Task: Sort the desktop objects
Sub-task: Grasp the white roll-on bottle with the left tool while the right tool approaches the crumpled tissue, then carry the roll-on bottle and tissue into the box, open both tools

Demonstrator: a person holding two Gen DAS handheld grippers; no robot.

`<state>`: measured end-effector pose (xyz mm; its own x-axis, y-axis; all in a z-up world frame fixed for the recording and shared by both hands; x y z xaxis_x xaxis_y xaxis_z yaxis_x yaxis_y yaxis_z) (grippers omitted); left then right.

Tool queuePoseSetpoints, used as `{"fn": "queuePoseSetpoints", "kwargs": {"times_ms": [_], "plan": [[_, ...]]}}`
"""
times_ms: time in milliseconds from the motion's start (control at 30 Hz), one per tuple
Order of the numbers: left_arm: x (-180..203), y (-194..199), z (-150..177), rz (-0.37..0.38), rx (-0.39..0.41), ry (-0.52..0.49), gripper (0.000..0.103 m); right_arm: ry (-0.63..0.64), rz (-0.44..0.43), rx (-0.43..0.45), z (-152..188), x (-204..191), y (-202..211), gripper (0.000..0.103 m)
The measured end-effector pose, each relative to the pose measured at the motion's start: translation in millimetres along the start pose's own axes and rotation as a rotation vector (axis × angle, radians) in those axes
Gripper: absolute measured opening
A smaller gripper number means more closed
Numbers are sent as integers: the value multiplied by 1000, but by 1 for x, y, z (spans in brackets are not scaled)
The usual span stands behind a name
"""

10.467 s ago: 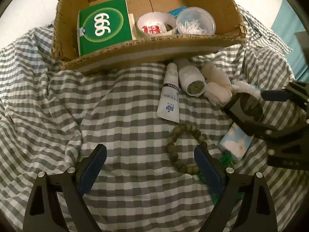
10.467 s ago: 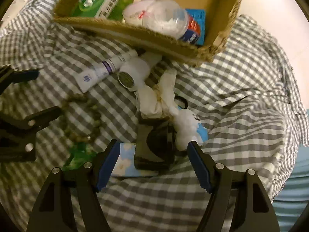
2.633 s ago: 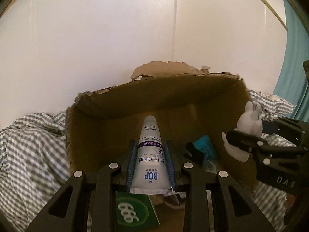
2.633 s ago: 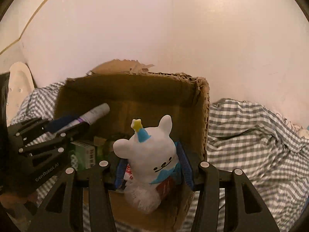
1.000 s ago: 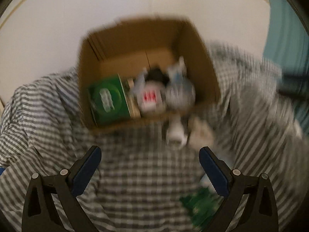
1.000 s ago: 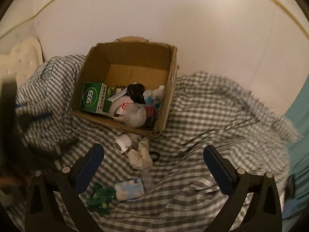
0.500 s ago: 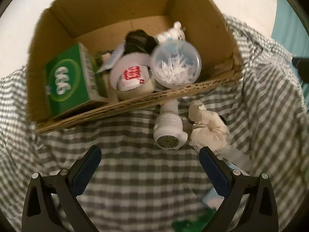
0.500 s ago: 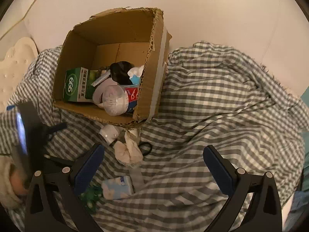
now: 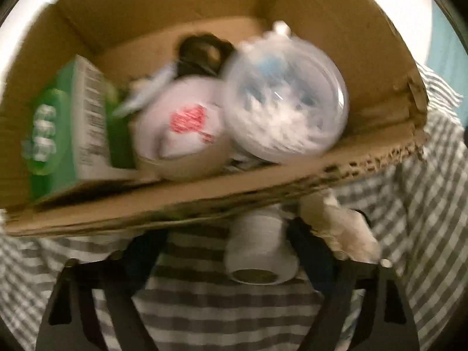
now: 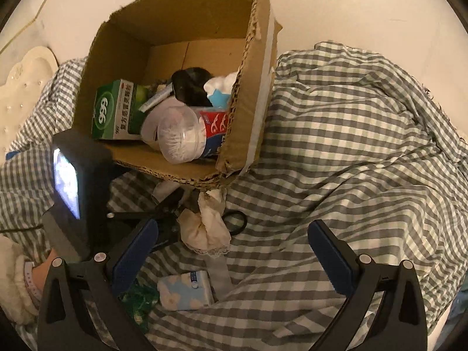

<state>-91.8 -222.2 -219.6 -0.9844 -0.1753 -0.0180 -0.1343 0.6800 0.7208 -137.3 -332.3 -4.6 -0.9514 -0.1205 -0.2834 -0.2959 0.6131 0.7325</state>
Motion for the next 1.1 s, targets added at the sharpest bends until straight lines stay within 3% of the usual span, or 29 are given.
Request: {"fn": "queuePoseSetpoints", "kwargs": {"times_ms": [33, 67, 100, 200, 333, 500, 667, 800, 833, 867, 900, 1033, 1100], "plan": [[4, -5, 4, 27, -39, -9, 67, 14, 10, -7, 1, -2, -3, 103], [7, -8, 7, 56, -61, -23, 48, 21, 14, -13, 2, -3, -5, 103], [10, -8, 9, 72, -71, -32, 46, 27, 12, -24, 3, -5, -8, 103], [7, 3, 13, 107, -87, -63, 46, 30, 12, -51, 5, -10, -15, 103], [-17, 28, 20, 152, -126, 39, 46, 48, -7, -69, 9, -20, -21, 103], [-32, 61, 32, 113, -179, 50, 46, 68, -19, -103, 21, -34, -37, 103], [-32, 63, 41, 69, -209, 33, 46, 116, -14, -150, 29, -50, -69, 101], [-26, 55, 49, 67, -196, 6, 47, 111, -7, -179, 30, -50, -95, 91], [-22, 56, 50, 58, -187, -20, 47, 103, 0, -188, 31, -48, -102, 72], [-20, 56, 51, 53, -187, -38, 47, 100, 3, -198, 33, -47, -106, 43], [-19, 57, 52, 52, -188, -45, 45, 103, 2, -220, 35, -47, -109, 32], [-21, 64, 52, 73, -194, -14, 45, 156, 1, -241, 39, -51, -100, 21], [-21, 75, 55, 74, -182, -11, 45, 169, -7, -231, 38, -54, -86, 21]]}}
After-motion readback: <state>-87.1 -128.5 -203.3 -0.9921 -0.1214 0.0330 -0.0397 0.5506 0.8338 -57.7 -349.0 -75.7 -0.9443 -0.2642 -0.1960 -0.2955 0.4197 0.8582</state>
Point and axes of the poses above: each gripper's, at about its wrist camera, not at the fingertips, and y roughly against the way its jaws point, x to its right, z to its underside, the point moved 4 cm from there along -y, roughly the way its jaws point, and after that the axes turned 6 degrees about x, right-handed, at the moved point
